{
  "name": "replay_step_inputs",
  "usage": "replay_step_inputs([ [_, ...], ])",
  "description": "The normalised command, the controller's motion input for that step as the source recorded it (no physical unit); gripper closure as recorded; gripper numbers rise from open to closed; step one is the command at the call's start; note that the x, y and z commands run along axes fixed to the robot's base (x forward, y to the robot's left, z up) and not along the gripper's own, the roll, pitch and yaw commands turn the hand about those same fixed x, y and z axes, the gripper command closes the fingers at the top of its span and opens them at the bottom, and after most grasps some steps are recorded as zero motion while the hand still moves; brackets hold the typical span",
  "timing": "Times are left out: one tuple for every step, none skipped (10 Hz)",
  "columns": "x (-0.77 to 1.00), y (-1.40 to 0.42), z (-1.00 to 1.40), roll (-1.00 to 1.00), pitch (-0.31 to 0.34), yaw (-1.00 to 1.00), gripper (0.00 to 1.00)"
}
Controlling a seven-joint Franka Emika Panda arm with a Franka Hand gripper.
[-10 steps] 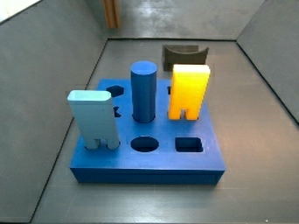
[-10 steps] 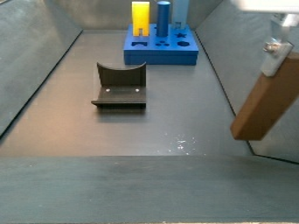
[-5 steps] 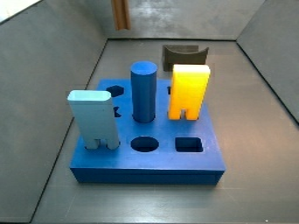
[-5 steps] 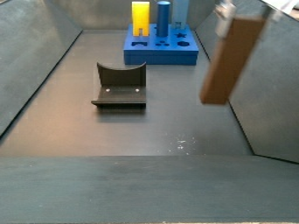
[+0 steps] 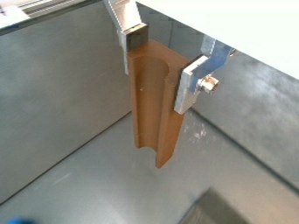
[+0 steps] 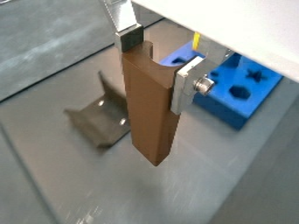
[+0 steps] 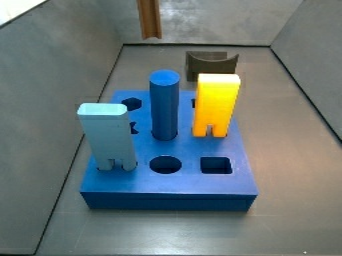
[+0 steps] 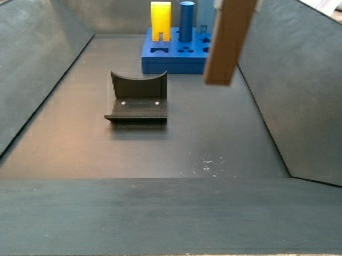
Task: Pick up the arch object. Move up. Rotate the arch object. Move to above the board. Insert the arch object.
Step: Rotate the arch object.
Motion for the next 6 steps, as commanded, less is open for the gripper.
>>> replay_step_inputs([
  [0.16,-0.46,0.11,-0.08,0.085,0.02,1.00],
  [0.11,-0.30,0.09,-0.07,0.085,0.02,1.00],
  [0.00,0.00,0.00,-0.01,0.083,-1.00,1.00],
  [-0.02,0.06,-0.01,-0.01,0.086,-1.00,1.00],
  [0.00,0.06,0.00,-0.01,0.089,-1.00,1.00],
  [0.01,0.04,0.00,-0.01,0.091,-1.00,1.00],
])
